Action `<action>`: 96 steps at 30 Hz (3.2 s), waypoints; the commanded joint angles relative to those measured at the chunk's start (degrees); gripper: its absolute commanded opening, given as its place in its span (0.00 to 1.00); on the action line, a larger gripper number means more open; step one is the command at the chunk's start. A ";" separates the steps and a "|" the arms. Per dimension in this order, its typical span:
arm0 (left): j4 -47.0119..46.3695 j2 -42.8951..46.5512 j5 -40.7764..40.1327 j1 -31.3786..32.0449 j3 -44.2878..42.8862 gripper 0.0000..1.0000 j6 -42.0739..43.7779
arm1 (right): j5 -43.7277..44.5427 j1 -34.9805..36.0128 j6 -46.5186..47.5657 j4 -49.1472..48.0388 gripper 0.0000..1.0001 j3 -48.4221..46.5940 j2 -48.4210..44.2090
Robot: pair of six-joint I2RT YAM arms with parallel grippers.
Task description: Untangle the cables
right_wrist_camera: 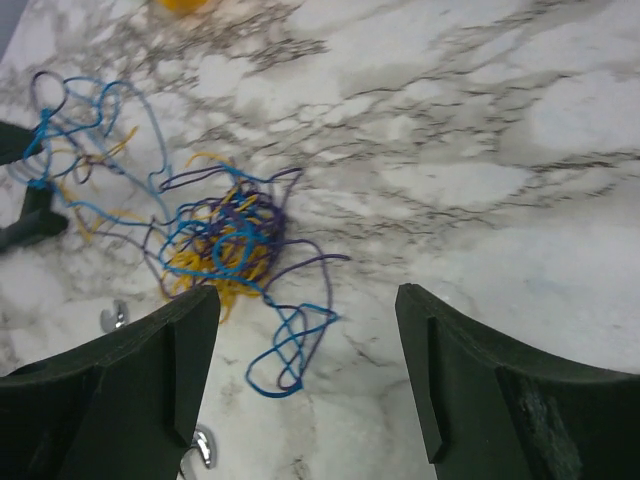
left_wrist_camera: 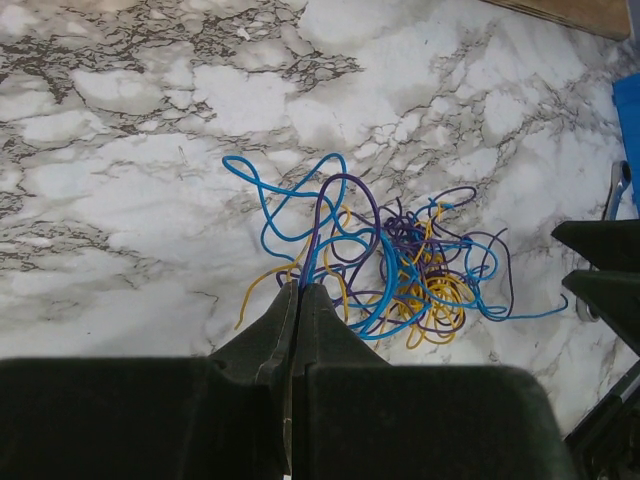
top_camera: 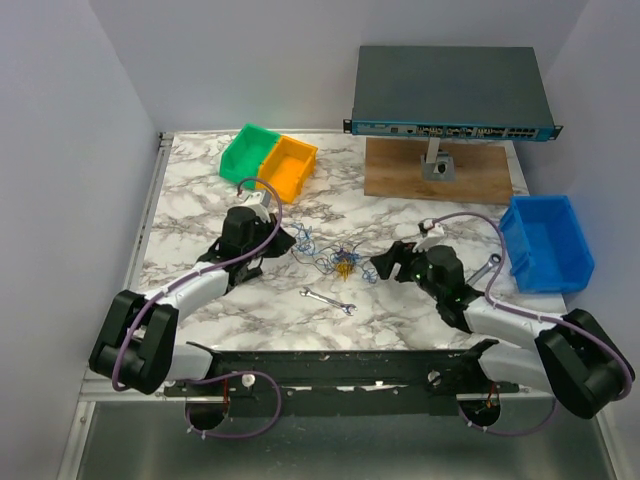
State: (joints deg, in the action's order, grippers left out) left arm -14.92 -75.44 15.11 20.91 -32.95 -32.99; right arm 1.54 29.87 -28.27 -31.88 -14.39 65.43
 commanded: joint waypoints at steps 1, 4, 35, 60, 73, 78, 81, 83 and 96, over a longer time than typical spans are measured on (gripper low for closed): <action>-0.46 0.55 1.95 0.19 -0.89 0.00 1.18 | -5.99 4.85 5.11 -4.17 0.78 -3.56 2.76; -0.85 0.73 1.90 0.55 -0.55 0.00 1.09 | -4.89 7.60 6.50 -2.80 0.70 -4.96 3.27; 3.47 3.87 -7.21 3.31 -0.54 0.00 2.18 | 21.22 20.18 -0.54 9.37 0.10 -19.63 24.64; -0.53 20.00 -16.93 -6.84 12.27 0.00 -5.35 | 44.94 3.61 -15.32 15.44 0.01 -0.91 -10.58; -3.83 12.98 -3.46 -0.88 6.88 0.53 2.30 | 24.05 3.62 -4.59 6.20 0.01 -2.04 -5.00; -4.35 10.72 -1.30 6.37 3.50 0.58 8.20 | 18.93 3.62 -2.24 4.27 0.01 -1.96 -5.14; -4.66 7.62 1.94 7.98 1.27 0.62 9.34 | 17.02 3.62 -1.37 3.73 0.01 -1.41 -6.75; -2.33 4.60 2.61 8.03 -1.11 0.63 9.21 | 17.61 3.61 -1.60 3.41 0.01 -0.76 -7.66; 11.48 -6.52 -9.98 8.10 -11.00 0.62 7.27 | 18.13 3.64 -1.96 2.98 0.01 -0.66 -7.11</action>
State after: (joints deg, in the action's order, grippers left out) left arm -6.33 -79.92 9.98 28.91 -41.71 -25.50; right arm 20.62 33.67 -30.94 -26.98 -14.83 58.24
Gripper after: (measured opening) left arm 0.625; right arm 0.100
